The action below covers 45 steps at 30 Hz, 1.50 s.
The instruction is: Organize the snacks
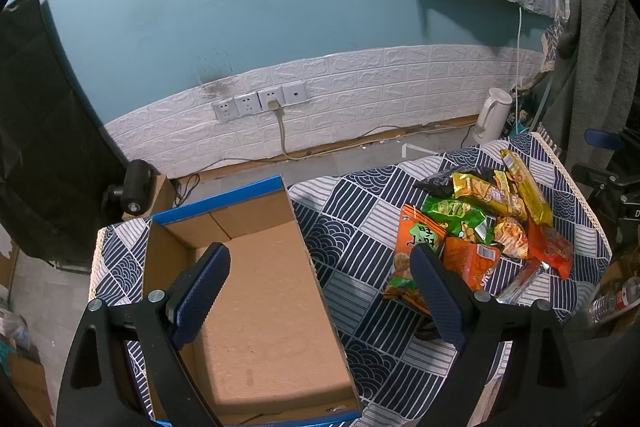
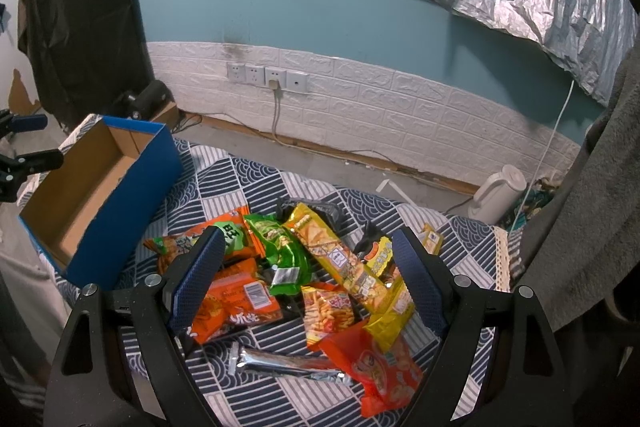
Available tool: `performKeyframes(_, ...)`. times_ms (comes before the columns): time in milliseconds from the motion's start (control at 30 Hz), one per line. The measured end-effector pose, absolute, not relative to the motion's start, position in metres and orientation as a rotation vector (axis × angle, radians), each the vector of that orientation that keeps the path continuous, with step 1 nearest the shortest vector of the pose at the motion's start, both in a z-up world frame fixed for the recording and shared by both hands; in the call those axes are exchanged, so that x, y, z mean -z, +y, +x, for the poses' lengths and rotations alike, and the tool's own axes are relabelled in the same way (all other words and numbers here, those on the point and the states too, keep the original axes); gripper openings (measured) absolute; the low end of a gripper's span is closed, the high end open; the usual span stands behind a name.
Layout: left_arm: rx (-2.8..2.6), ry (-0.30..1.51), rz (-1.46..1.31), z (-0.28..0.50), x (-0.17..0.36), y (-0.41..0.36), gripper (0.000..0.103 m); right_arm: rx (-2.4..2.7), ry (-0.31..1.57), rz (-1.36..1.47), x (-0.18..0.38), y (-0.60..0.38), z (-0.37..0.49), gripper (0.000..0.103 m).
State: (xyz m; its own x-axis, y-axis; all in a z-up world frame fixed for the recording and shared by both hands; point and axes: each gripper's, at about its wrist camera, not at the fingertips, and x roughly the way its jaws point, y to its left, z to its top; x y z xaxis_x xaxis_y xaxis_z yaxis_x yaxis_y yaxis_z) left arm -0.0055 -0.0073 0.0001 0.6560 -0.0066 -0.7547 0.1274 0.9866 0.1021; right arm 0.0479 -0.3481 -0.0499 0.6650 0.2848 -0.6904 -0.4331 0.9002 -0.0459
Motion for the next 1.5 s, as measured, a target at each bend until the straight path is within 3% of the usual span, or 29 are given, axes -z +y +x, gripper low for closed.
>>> performKeyframes(1500,0.097,0.867,0.159,-0.006,0.006,-0.019,0.093,-0.387,0.758,-0.186,0.05,-0.36,0.047,0.084)
